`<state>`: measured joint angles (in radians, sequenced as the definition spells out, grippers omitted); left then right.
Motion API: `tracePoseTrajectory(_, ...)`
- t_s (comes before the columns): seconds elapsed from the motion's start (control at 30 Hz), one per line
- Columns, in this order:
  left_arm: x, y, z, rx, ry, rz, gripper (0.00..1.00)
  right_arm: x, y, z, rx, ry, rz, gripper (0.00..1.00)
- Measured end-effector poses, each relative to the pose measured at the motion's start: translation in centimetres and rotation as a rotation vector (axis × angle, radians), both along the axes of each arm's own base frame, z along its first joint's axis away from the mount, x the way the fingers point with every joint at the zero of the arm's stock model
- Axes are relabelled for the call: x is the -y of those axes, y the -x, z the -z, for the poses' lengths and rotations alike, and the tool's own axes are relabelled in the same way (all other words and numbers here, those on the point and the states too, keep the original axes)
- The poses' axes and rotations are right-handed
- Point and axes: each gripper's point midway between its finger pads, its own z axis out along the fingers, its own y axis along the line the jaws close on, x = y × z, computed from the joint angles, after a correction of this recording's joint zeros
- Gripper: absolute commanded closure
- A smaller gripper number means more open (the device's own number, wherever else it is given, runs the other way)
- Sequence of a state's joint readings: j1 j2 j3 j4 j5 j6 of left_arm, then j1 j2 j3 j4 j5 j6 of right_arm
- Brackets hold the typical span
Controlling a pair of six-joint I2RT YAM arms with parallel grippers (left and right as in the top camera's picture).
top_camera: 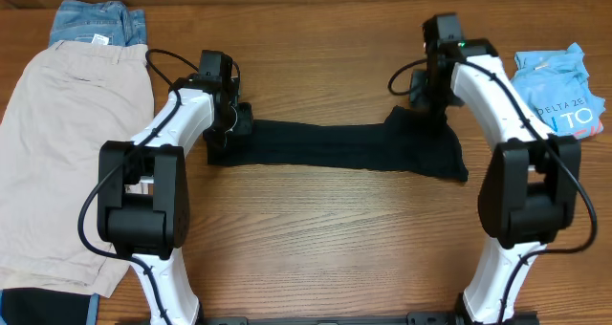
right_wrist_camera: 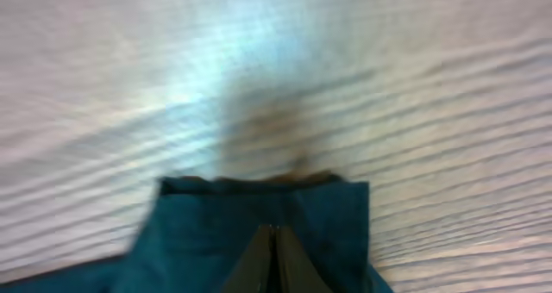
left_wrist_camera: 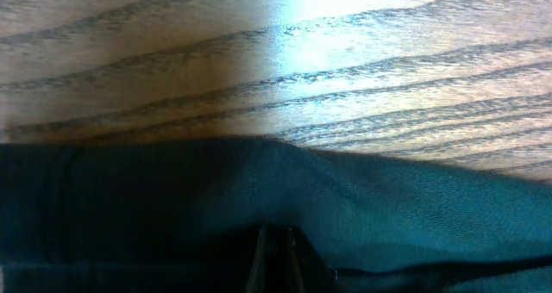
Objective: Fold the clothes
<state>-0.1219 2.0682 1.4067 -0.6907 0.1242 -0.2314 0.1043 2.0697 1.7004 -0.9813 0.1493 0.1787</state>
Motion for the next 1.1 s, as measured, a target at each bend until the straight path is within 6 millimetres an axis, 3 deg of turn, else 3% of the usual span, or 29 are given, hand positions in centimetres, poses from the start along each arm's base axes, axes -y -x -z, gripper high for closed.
tracePoseTrajectory(0.07,0.0,0.0,0.0,0.000,0.000,0.000,0.87,-0.6,-0.5,-1.8,0.037,-0.033,-0.023,0.95)
tracePoseTrajectory(0.17,0.0,0.0,0.0,0.000,0.000,0.000,0.87,-1.6,-0.4,-3.0,0.048,-0.079,-0.063,0.84)
tracePoseTrajectory(0.33,0.0,0.0,0.0,0.000,0.000,0.000,0.87,-2.9,0.0,-2.4,0.023,-0.140,-0.110,0.68)
tracePoseTrajectory(0.43,0.0,0.0,0.0,0.000,0.000,0.000,0.87,-3.6,0.1,-1.1,-0.003,-0.158,-0.129,0.66)
tracePoseTrajectory(0.67,0.0,0.0,0.0,-0.001,0.000,0.000,0.87,-5.3,0.4,2.8,-0.079,-0.184,-0.156,0.67)
tracePoseTrajectory(0.87,0.0,0.0,0.0,-0.001,0.000,0.000,0.87,-5.5,0.4,4.5,-0.103,-0.195,-0.157,0.68)
tracePoseTrajectory(0.97,0.0,0.0,0.0,-0.001,0.000,0.000,0.87,-5.6,0.4,5.2,-0.116,-0.197,-0.155,0.77)
tracePoseTrajectory(1.07,0.0,0.0,0.0,-0.001,0.000,0.000,0.87,-5.5,0.7,6.5,-0.144,-0.195,-0.153,0.95)
tracePoseTrajectory(1.1,0.0,0.0,0.0,-0.001,0.000,0.000,0.87,-5.5,0.8,6.9,-0.153,-0.195,-0.150,0.96)
